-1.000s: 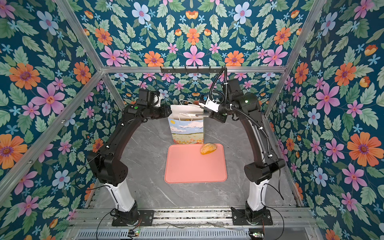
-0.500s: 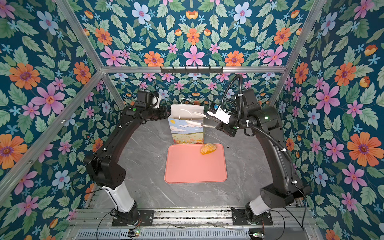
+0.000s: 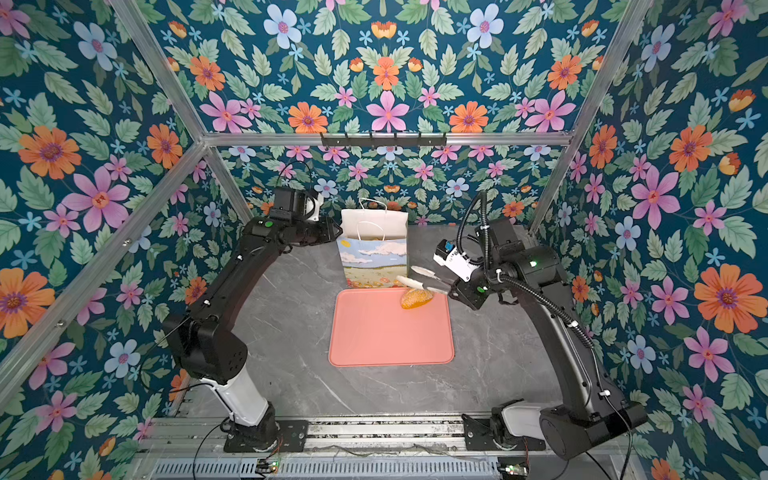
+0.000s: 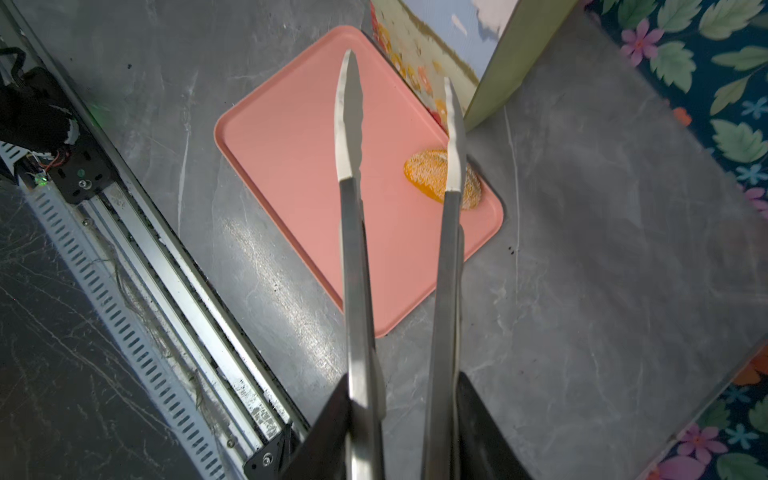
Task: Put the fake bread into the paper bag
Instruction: 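Move the empty tongs down toward the sesame roll on the pink tray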
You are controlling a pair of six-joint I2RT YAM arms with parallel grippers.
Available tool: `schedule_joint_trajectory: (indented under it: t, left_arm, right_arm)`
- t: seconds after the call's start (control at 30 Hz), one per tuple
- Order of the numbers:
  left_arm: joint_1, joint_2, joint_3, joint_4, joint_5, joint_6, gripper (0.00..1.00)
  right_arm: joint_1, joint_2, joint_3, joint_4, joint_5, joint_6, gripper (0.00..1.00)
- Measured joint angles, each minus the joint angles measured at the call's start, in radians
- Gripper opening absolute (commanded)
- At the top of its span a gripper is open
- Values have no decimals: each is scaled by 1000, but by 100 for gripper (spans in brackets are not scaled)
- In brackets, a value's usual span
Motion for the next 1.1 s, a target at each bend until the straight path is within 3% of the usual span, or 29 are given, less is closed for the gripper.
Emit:
schedule_joint_trajectory:
  t: [0.23,0.57,0.87,1.1]
  left_arm:
    - [-11,-64,-116,59,14,-19,43]
    - [-19,-172,-280,121,15,-23,43]
    - [-18,-119,-209,135,11,-26,43]
    - [-18,-42,-64,123,4,-22,43]
  right_arm:
    - [-5,-48,-187,21,41,39,36]
    - [-5,33,-340,192,93,51,36]
    - [-5,52,-337,269,95,54,35]
    - [-34,36,-344,294,92,49,36]
